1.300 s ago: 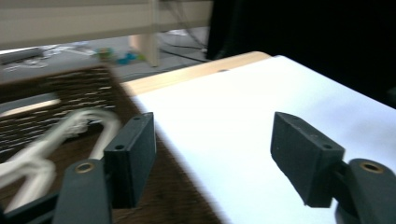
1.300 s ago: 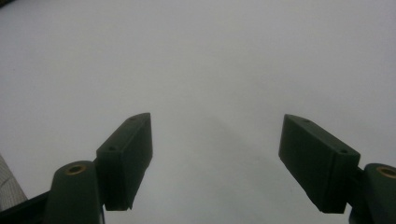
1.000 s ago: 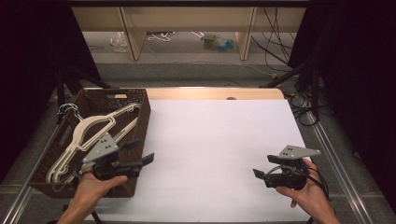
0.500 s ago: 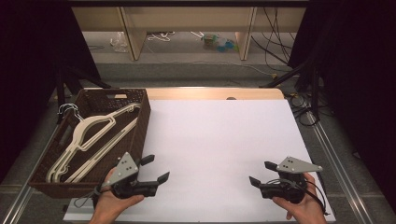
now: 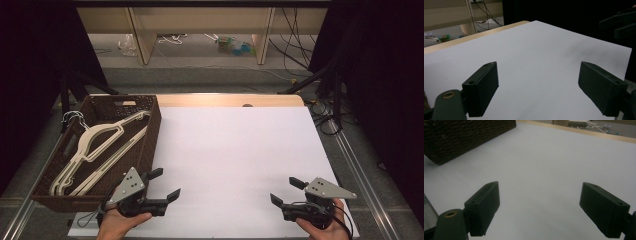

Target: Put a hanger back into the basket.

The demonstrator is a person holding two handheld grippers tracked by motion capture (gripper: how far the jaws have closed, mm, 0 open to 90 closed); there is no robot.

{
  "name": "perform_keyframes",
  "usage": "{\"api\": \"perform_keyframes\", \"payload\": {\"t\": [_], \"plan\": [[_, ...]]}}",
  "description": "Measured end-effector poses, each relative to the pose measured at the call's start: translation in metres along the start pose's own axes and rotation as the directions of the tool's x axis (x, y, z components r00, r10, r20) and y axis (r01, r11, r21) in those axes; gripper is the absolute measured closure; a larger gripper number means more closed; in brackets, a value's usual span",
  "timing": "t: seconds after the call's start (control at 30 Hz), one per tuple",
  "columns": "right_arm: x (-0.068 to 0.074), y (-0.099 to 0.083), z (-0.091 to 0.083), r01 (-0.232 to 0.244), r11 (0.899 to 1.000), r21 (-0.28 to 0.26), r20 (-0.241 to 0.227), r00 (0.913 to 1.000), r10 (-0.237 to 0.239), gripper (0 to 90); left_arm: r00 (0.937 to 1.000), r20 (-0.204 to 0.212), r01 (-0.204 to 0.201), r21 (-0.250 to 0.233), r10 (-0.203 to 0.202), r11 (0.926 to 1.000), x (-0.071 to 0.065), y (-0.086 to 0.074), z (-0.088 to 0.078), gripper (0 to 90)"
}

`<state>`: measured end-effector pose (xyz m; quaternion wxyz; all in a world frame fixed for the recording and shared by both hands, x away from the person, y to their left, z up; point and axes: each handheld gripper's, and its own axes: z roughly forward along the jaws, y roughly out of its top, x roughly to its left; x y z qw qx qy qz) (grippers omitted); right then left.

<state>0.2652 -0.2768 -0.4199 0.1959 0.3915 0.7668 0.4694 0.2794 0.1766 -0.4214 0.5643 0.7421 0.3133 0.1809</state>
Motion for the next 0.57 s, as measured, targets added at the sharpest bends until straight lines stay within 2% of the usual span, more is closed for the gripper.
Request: {"api": "perform_keyframes", "payload": {"t": [0.03, 0.17, 0.3, 0.33, 0.47, 0.53, 0.57], "plan": [[-0.0007, -0.0005, 0.0004, 0.007, 1.000, -0.009, 0.011, 0.9999, -0.007, 17.1, 1.0000, 0.000, 0.007, 0.003, -0.007, 1.0000, 0.0006, -0.0004, 0.0001, 16.4], [-0.0009, -0.0005, 0.0009, 0.004, 1.000, -0.026, 0.006, 1.0000, -0.003, 16.3, 1.0000, -0.003, 0.003, 0.001, -0.003, 1.0000, 0.0011, -0.0009, 0.0002, 16.5], [0.0000, -0.0001, -0.0001, 0.008, 1.000, -0.019, 0.000, 1.0000, -0.008, 16.3, 1.0000, 0.004, -0.009, 0.000, 0.009, 1.0000, -0.0010, -0.0010, 0.0004, 17.1], [0.0004, 0.0002, -0.0002, 0.008, 1.000, -0.023, 0.000, 1.0000, -0.008, 16.3, 0.9999, 0.007, 0.009, -0.002, -0.009, 1.0000, -0.0020, -0.0013, 0.0008, 17.1], [0.0000, -0.0001, 0.0013, 0.014, 0.999, -0.035, 0.005, 0.9999, -0.014, 16.3, 0.9999, 0.008, -0.007, 0.004, 0.007, 1.0000, -0.0009, -0.0013, 0.0010, 17.4], [0.0002, -0.0009, 0.0034, 0.006, 0.999, -0.047, -0.009, 0.9999, -0.006, 16.3, 0.9999, 0.015, 0.002, 0.000, -0.002, 1.0000, -0.0012, -0.0020, 0.0022, 17.4], [0.0004, -0.0006, 0.0019, 0.007, 1.000, -0.024, -0.001, 1.0000, -0.007, 16.3, 1.0000, 0.009, 0.001, 0.007, -0.001, 1.0000, -0.0016, -0.0018, 0.0018, 17.4]]}}
